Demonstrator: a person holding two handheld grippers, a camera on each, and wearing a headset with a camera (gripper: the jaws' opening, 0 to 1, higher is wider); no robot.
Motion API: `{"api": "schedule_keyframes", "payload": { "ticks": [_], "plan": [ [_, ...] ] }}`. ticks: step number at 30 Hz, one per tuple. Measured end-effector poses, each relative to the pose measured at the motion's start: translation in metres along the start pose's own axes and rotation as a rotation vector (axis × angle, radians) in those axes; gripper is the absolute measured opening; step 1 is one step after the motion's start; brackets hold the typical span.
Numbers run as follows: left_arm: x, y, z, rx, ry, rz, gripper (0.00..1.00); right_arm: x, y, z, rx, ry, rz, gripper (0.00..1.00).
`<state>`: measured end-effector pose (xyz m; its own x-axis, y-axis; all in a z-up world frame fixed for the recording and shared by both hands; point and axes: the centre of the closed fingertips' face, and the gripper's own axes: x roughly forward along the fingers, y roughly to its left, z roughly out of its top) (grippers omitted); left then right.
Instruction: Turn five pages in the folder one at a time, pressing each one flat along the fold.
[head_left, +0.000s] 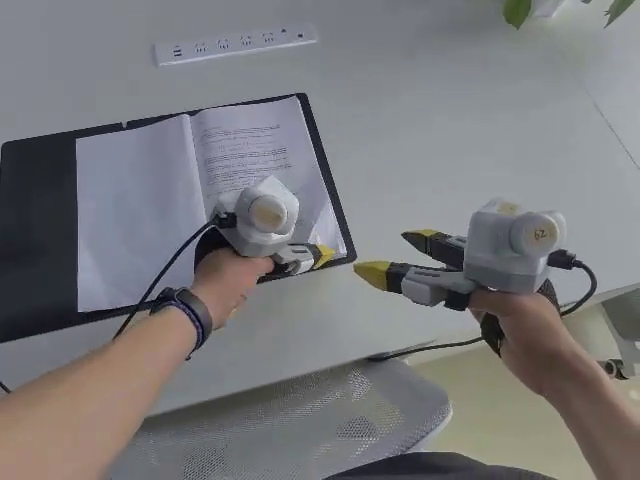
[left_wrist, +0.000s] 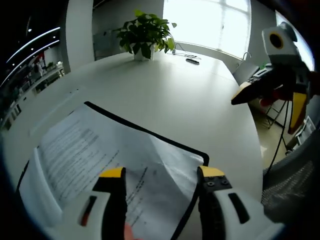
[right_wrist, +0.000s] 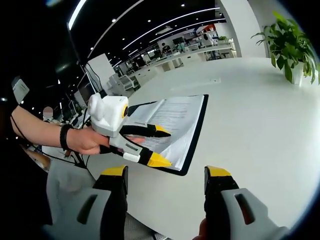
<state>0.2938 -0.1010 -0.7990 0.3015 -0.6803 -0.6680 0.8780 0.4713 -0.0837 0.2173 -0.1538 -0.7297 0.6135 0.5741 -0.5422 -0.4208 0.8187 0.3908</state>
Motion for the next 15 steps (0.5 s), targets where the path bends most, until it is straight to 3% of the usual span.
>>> {"api": "schedule_keyframes", "payload": {
  "ticks": [15],
  "plan": [
    [-0.002, 0.005, 0.001, -0.003, -0.001, 0.009, 0.50, 0.018, 0.003, 0.006, -0.006, 0.009, 0.032, 0.59]
  ]
}}
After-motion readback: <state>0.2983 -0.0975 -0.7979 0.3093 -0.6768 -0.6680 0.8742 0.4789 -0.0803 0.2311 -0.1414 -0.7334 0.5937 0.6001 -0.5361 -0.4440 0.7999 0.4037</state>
